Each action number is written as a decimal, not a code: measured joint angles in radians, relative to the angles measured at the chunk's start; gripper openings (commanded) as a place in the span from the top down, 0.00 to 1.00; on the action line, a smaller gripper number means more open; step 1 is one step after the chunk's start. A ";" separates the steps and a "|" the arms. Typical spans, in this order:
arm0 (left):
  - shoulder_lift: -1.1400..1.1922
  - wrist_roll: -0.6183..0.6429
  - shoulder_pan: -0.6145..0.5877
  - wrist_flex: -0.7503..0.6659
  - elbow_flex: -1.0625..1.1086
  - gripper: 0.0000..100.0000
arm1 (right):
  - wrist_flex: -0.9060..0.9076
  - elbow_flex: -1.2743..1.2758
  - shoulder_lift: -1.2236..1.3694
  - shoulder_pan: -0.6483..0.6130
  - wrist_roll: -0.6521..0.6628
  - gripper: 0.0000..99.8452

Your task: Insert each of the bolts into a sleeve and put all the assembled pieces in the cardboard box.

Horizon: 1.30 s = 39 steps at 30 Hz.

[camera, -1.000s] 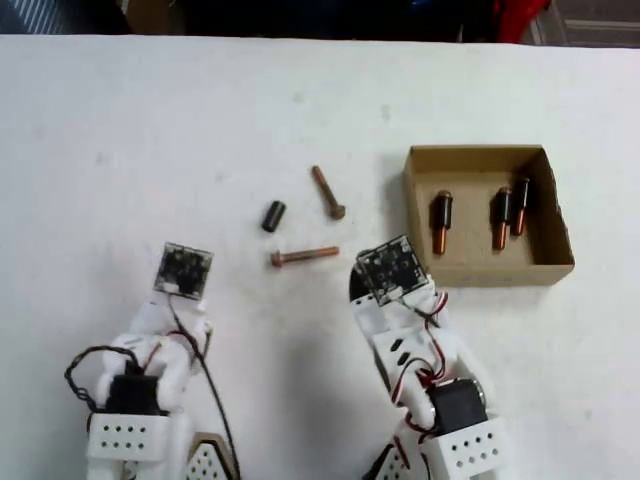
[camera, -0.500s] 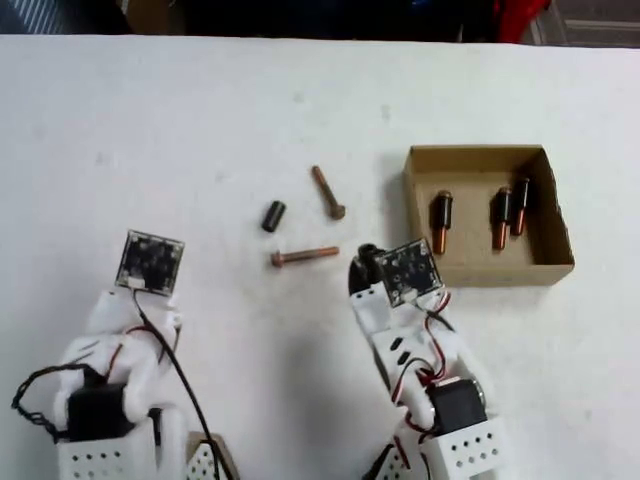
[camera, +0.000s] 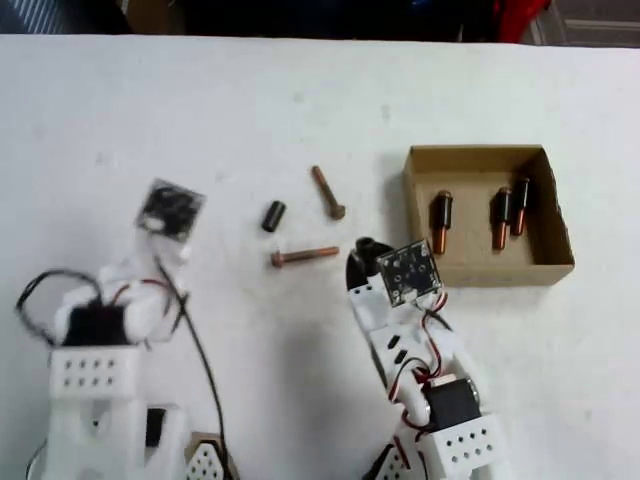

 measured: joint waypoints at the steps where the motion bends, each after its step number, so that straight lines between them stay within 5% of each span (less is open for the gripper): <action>1: 0.040 0.000 0.032 0.000 -0.011 0.98 | -0.011 0.000 0.000 0.017 0.000 0.98; 7: 0.278 -0.003 0.192 -0.011 -0.123 0.96 | -0.026 0.003 0.000 0.109 -0.081 0.98; 14: 0.551 -0.117 0.276 -0.011 -0.305 0.81 | -0.041 0.005 0.000 0.166 -0.104 0.98; 20: 0.767 -0.170 0.281 -0.011 -0.450 0.81 | -0.044 0.028 0.002 0.173 -0.107 0.98; 39: 1.129 -0.606 0.419 -0.012 -0.781 0.80 | -0.044 0.028 0.002 0.166 -0.107 0.98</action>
